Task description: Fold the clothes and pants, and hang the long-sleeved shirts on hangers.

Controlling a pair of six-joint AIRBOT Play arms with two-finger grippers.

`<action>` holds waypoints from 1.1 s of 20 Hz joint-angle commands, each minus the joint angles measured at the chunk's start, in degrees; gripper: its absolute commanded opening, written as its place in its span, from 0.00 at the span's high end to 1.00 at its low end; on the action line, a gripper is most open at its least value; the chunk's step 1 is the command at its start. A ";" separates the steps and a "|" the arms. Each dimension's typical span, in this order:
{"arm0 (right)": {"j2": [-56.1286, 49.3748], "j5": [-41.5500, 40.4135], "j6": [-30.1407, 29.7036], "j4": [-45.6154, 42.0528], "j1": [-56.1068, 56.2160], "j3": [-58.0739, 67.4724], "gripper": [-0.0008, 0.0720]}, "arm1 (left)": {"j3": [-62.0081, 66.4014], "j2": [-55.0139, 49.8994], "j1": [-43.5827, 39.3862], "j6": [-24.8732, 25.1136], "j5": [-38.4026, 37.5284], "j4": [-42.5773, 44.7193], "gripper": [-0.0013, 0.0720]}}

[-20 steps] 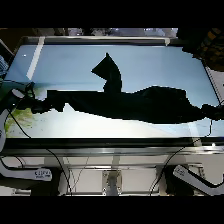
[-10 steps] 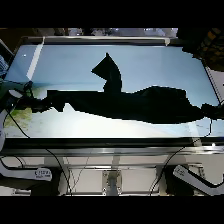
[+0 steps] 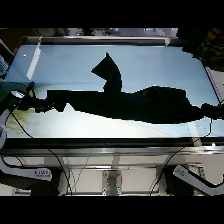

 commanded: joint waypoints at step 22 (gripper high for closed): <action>0.00 14.38 -0.81 -3.13 -0.04 17.66 0.96 | 12.66 25.38 5.49 0.17 -28.70 33.07 0.95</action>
